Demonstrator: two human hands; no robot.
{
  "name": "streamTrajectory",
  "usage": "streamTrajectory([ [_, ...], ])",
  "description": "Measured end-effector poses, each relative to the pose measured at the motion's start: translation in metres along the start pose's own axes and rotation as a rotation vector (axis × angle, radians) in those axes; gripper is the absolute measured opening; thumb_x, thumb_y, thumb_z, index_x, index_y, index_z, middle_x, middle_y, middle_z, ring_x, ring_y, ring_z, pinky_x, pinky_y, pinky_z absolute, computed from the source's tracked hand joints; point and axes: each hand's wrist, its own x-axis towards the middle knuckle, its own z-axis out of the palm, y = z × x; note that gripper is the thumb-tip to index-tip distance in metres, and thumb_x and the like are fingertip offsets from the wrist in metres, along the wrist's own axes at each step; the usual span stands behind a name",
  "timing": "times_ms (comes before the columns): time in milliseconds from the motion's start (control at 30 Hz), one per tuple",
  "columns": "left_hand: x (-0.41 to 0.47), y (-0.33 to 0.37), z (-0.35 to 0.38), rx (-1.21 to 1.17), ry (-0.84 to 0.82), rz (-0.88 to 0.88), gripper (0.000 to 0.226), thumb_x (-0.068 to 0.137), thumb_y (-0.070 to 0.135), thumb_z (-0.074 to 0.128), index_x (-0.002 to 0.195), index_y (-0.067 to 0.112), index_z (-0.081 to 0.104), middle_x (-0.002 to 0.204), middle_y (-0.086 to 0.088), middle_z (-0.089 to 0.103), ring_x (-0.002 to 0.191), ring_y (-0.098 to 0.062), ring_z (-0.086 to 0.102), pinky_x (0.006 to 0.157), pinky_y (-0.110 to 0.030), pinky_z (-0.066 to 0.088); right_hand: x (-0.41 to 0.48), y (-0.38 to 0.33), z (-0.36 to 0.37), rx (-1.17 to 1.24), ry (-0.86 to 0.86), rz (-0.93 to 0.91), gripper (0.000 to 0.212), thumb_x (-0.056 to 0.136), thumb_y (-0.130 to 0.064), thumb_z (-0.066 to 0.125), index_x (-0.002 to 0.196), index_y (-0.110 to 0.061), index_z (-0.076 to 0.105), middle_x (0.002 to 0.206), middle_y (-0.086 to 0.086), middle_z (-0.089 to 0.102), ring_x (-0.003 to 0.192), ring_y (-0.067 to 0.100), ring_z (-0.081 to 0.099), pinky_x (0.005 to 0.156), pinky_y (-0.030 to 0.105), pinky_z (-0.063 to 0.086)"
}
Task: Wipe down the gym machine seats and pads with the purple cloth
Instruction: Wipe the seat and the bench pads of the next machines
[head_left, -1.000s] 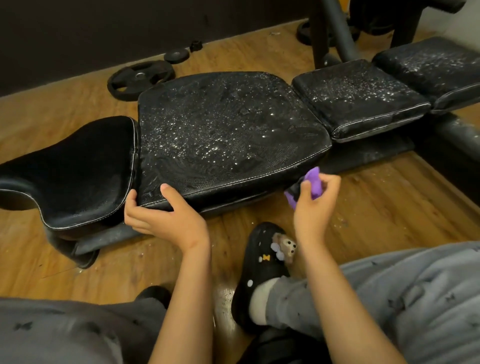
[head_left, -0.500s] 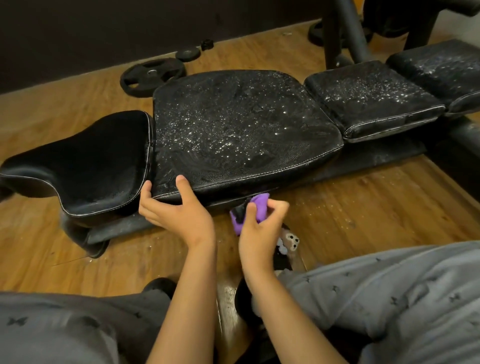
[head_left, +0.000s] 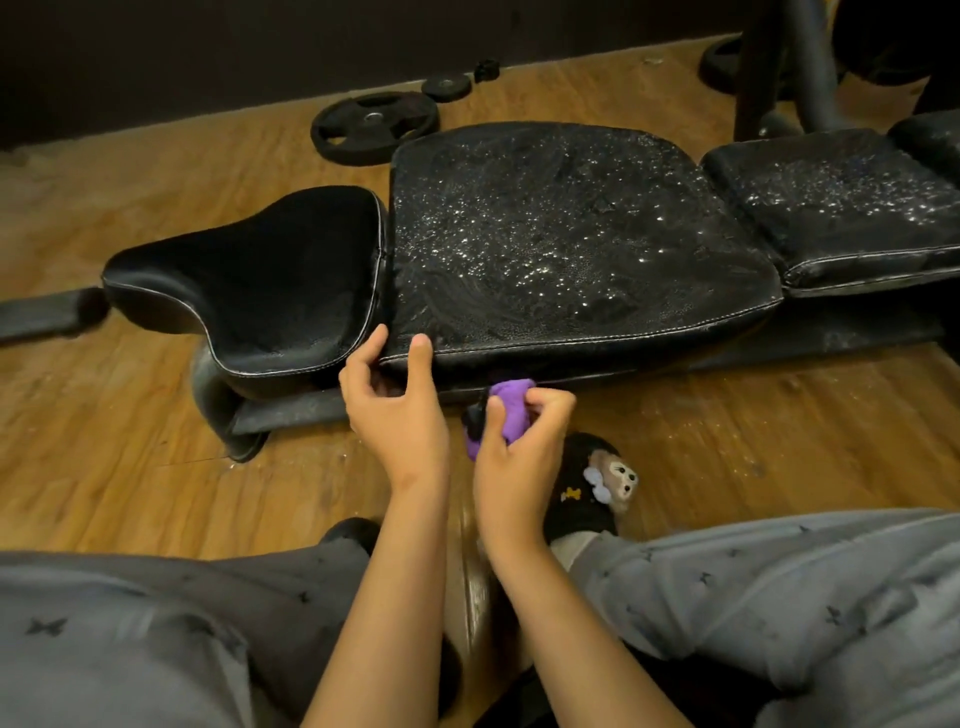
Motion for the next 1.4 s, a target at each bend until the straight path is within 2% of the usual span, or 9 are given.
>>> streamTrajectory([
  [200, -0.001, 0.002, -0.028, -0.051, -0.054, -0.004, 0.019, 0.092, 0.006, 0.061, 0.11, 0.011, 0.062, 0.106, 0.002, 0.064, 0.096, 0.004, 0.062, 0.085, -0.014, 0.048, 0.02, 0.015, -0.027, 0.001, 0.108, 0.076, 0.022, 0.091, -0.007, 0.06, 0.099, -0.017, 0.042, 0.095, -0.01, 0.047, 0.085, 0.008, 0.046, 0.075, 0.004, 0.035],
  [300, -0.026, -0.008, -0.034, 0.048, -0.009, 0.007, 0.015, 0.088, 0.012, 0.066, 0.1, 0.019, 0.06, 0.099, -0.005, 0.063, 0.091, -0.011, 0.061, 0.082, -0.03, 0.051, 0.017, 0.008, -0.02, 0.047, 0.097, 0.14, 0.022, 0.091, -0.005, 0.06, 0.096, -0.016, 0.04, 0.09, -0.014, 0.046, 0.08, 0.004, 0.048, 0.071, 0.005, 0.037],
  [433, -0.049, -0.004, -0.035, 0.16, -0.287, 0.026, 0.009, 0.086, 0.008, 0.068, 0.09, 0.016, 0.067, 0.089, -0.002, 0.067, 0.083, -0.011, 0.064, 0.077, -0.027, 0.053, -0.002, -0.002, 0.0, 0.065, -0.071, 0.126, 0.032, 0.085, -0.009, 0.065, 0.088, -0.031, 0.042, 0.088, -0.014, 0.057, 0.081, 0.008, 0.058, 0.069, 0.019, 0.046],
  [700, -0.042, -0.001, -0.043, 0.211, -0.508, 0.078, 0.037, 0.074, 0.002, 0.054, 0.102, 0.022, 0.067, 0.108, 0.008, 0.063, 0.105, -0.006, 0.061, 0.092, -0.027, 0.05, 0.007, -0.006, -0.015, 0.208, -0.203, 0.219, 0.005, 0.088, -0.025, 0.06, 0.086, -0.026, 0.056, 0.09, 0.001, 0.065, 0.086, 0.018, 0.063, 0.081, 0.042, 0.052],
  [833, -0.04, -0.005, -0.047, 0.218, -0.653, 0.127, 0.051, 0.07, 0.005, 0.07, 0.119, 0.016, 0.059, 0.118, 0.003, 0.055, 0.11, -0.009, 0.058, 0.092, -0.023, 0.049, 0.011, -0.011, -0.028, 0.222, -0.282, 0.244, 0.016, 0.088, -0.031, 0.053, 0.086, -0.02, 0.063, 0.086, 0.002, 0.068, 0.085, 0.018, 0.065, 0.08, 0.046, 0.054],
  [1000, -0.044, -0.011, -0.04, 0.207, -0.383, 0.088, 0.032, 0.08, -0.002, 0.071, 0.102, 0.018, 0.059, 0.1, 0.001, 0.063, 0.092, -0.006, 0.062, 0.077, -0.017, 0.05, 0.019, -0.022, -0.041, 0.159, -0.435, 0.133, 0.01, 0.092, -0.021, 0.058, 0.088, -0.024, 0.067, 0.087, -0.003, 0.069, 0.084, 0.013, 0.067, 0.074, 0.043, 0.056],
  [1100, -0.03, -0.024, -0.037, -0.025, -0.079, -0.243, 0.019, 0.088, -0.001, 0.063, 0.1, 0.012, 0.056, 0.102, -0.012, 0.063, 0.091, -0.016, 0.062, 0.086, -0.028, 0.052, 0.038, -0.027, -0.053, 0.103, -0.389, 0.032, 0.01, 0.09, -0.018, 0.059, 0.088, -0.026, 0.064, 0.091, -0.001, 0.064, 0.08, 0.006, 0.061, 0.067, 0.034, 0.054],
  [1200, -0.004, -0.031, -0.039, -0.261, 0.136, -0.467, 0.024, 0.093, 0.001, 0.057, 0.115, -0.007, 0.053, 0.108, -0.021, 0.062, 0.092, -0.022, 0.063, 0.073, -0.024, 0.055, 0.051, -0.024, -0.067, 0.047, -0.302, -0.036, 0.016, 0.092, -0.008, 0.058, 0.091, -0.023, 0.063, 0.094, 0.0, 0.062, 0.081, 0.002, 0.056, 0.067, 0.014, 0.045],
  [1400, -0.022, -0.033, -0.027, -0.172, -0.02, -0.494, 0.023, 0.087, -0.004, 0.062, 0.085, 0.015, 0.05, 0.084, -0.008, 0.058, 0.081, -0.02, 0.055, 0.086, -0.044, 0.044, 0.067, -0.01, -0.074, -0.07, -0.075, -0.15, 0.011, 0.089, -0.015, 0.055, 0.096, -0.021, 0.062, 0.097, -0.019, 0.051, 0.092, 0.014, 0.052, 0.072, 0.023, 0.044],
])
